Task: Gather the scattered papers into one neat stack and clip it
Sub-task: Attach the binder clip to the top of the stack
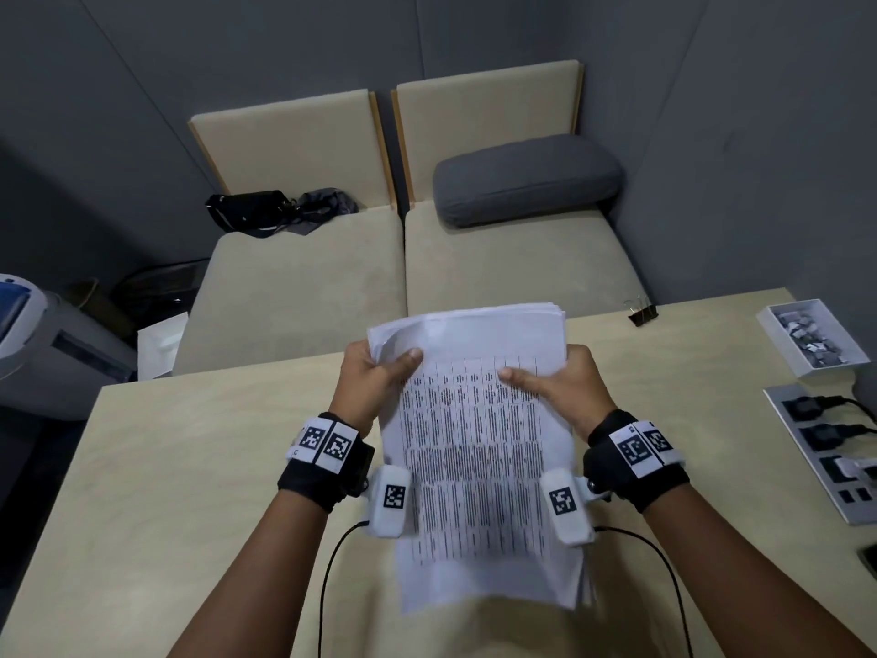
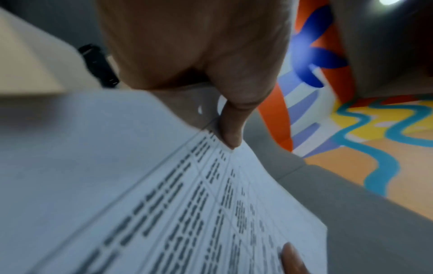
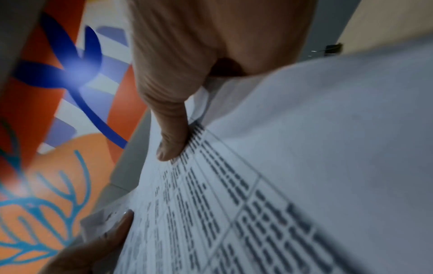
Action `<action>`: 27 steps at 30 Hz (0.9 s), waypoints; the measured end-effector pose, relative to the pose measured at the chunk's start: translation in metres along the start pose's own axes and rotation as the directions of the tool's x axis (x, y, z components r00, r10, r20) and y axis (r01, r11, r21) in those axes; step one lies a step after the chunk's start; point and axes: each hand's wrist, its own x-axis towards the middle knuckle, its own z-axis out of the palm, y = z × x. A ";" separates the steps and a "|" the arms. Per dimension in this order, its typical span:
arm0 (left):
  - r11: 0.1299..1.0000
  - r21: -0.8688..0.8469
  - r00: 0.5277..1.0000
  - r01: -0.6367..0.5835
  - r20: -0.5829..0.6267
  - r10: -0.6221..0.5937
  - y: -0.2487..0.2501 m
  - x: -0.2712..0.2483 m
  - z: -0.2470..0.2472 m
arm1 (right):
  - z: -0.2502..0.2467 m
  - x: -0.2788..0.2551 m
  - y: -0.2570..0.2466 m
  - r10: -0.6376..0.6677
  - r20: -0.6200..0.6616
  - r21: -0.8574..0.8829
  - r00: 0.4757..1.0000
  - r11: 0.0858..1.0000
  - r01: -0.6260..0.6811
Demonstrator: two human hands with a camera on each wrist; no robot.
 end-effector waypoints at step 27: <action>0.642 0.201 0.672 0.740 -0.217 -0.708 -0.205 0.042 0.007 | -0.196 0.191 0.119 0.149 -0.236 -0.912 0.960 0.307 -0.272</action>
